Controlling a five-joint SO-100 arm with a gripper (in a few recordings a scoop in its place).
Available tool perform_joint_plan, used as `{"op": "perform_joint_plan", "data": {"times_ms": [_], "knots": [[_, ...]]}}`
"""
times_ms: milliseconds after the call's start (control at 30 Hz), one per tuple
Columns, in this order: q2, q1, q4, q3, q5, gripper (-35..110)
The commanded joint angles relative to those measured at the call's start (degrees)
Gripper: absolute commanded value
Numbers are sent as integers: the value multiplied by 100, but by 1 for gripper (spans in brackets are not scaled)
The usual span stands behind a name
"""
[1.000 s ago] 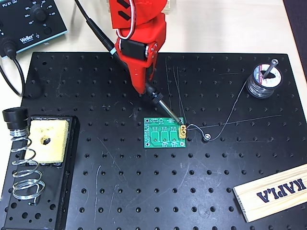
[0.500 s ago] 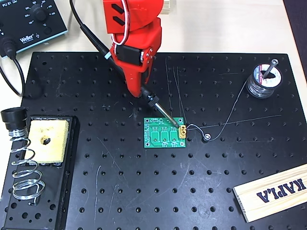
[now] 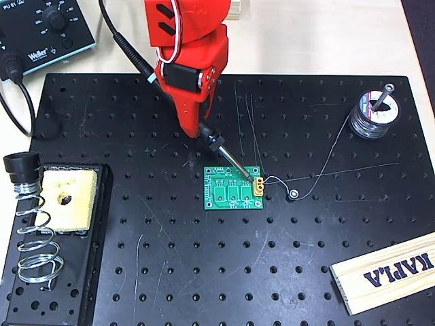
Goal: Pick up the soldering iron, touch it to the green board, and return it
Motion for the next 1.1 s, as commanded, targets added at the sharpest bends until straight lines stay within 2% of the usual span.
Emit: {"op": "perform_joint_plan", "data": {"times_ms": [0,633,1067], "knots": [[70,-105,70,-237,35,0],[97,-53,88,-202,35,0],[413,940,791,-650,-940,0]]}}
